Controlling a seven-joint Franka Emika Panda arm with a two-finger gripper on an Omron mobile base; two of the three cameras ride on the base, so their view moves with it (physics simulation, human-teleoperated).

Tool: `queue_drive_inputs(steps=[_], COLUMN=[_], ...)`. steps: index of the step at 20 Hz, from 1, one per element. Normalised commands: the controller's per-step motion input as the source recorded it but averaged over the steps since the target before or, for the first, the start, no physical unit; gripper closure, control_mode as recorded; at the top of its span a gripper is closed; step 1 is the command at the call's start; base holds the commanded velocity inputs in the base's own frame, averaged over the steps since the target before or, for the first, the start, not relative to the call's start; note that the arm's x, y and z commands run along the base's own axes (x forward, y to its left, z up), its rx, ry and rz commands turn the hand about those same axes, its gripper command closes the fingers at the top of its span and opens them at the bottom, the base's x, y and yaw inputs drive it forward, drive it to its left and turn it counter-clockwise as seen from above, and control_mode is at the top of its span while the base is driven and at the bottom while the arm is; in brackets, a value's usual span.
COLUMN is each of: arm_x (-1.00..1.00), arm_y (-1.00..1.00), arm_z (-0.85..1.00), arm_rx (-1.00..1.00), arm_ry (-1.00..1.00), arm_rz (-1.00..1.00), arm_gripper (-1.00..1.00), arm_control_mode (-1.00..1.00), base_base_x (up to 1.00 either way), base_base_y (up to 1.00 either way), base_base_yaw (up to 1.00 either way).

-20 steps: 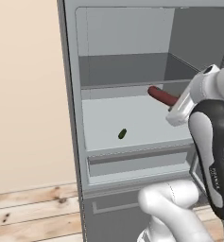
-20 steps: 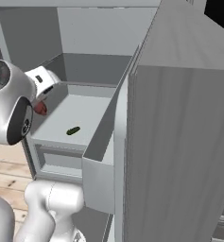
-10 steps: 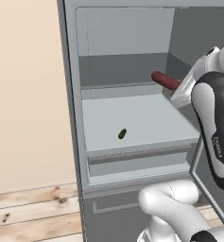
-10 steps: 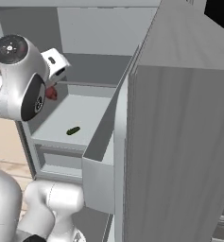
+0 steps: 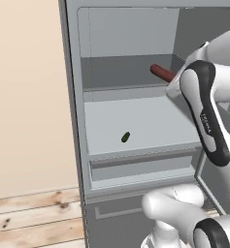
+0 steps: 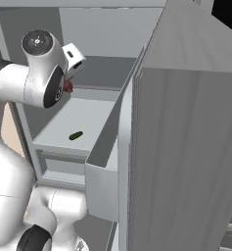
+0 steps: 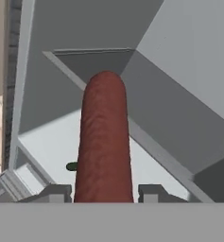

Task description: Move the sausage and pickle from the second highest shelf to the top shelf to make space. Then, place the pitcher from the counter on the cleared second highest shelf.

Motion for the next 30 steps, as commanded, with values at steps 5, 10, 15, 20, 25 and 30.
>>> queue_drive_inputs(steps=[5, 10, 15, 20, 25, 30], arm_x=[0.80, 0.80, 0.75, 0.76, 0.78, 0.81], arm_y=[-0.02, -0.02, 0.00, -0.01, 0.00, 0.00], arm_z=[-0.16, -0.35, -0.39, -0.19, -0.02, -0.03], arm_rx=[0.00, 0.00, 0.00, 0.00, 0.00, 0.00], arm_ry=[0.00, 0.00, 0.00, 0.00, 0.01, 0.02], arm_rz=[0.00, 0.00, 0.00, 0.00, 0.00, 0.00], arm_gripper=[1.00, 1.00, 1.00, 1.00, 1.00, 1.00], arm_control_mode=[-1.00, -1.00, -1.00, -1.00, -1.00, -1.00], base_base_x=[0.00, 0.00, 0.00, 0.00, 0.00, 0.00], base_base_y=[0.00, 0.00, 0.00, 0.00, 0.00, 0.00], base_base_yaw=[0.00, 0.00, 0.00, 0.00, 0.00, 0.00])
